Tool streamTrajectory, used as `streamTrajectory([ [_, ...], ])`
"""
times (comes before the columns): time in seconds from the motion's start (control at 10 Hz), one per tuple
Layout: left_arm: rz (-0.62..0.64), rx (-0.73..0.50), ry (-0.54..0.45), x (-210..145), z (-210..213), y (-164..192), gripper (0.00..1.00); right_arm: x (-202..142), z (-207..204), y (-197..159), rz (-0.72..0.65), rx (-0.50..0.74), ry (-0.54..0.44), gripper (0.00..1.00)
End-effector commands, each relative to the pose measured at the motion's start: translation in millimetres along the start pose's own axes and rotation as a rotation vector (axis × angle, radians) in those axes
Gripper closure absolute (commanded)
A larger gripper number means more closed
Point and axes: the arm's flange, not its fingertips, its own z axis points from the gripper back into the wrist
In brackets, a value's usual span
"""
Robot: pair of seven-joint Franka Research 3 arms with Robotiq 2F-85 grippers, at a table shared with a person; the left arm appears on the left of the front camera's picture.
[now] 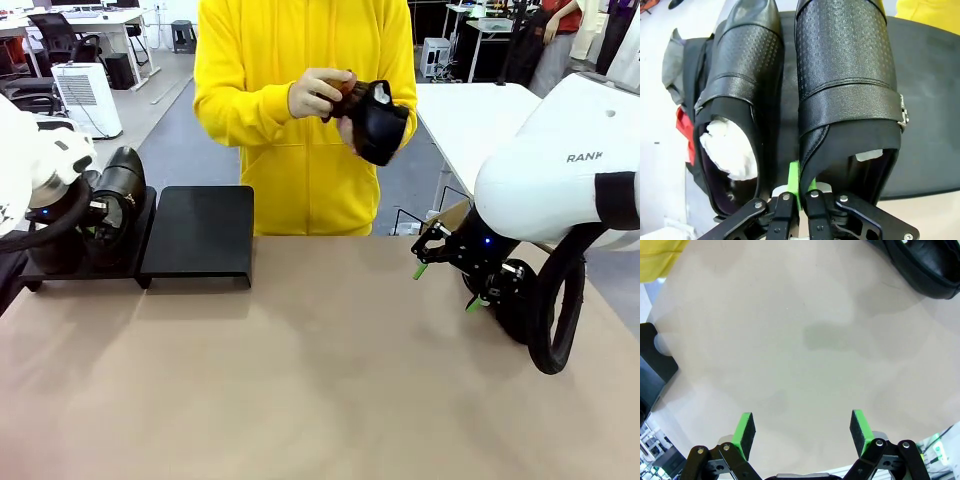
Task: Organize the shoes by placing them on the stand.
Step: Place the Shoe from the middle of the table onto the Shoes Stand.
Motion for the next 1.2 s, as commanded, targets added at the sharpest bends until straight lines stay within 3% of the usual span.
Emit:
streamTrajectory([
  [0.0, 0.017, 0.035, -0.027, 6.2, -4.7, -7.5, 0.63, 1.2, 2.5, 1.5, 0.02, -0.003, 0.003, 0.0],
  [0.3, 0.008, 0.037, -0.063, 9.3, -5.6, -10.3, 0.05, 1.2, 2.5, 1.5, 0.02, -0.003, 0.003, 0.0],
  [0.4, 0.007, 0.035, -0.079, 10.2, 0.0, -12.3, 0.0, 1.2, 2.5, 1.5, 0.02, -0.003, 0.003, 0.0],
  [0.7, 0.018, 0.018, -0.095, 10.6, 32.7, -15.5, 0.0, 1.2, 2.5, 1.5, 0.02, -0.003, 0.003, 0.0],
  [0.8, -0.005, 0.014, -0.075, 14.6, 9.7, -9.3, 0.0, 1.2, 2.5, 1.5, 0.02, -0.003, 0.003, 0.0],
  [1.1, -0.005, 0.014, -0.075, 14.6, 9.7, -9.3, 0.0, 1.2, 2.5, 1.5, 0.02, -0.003, 0.003, 0.0],
])
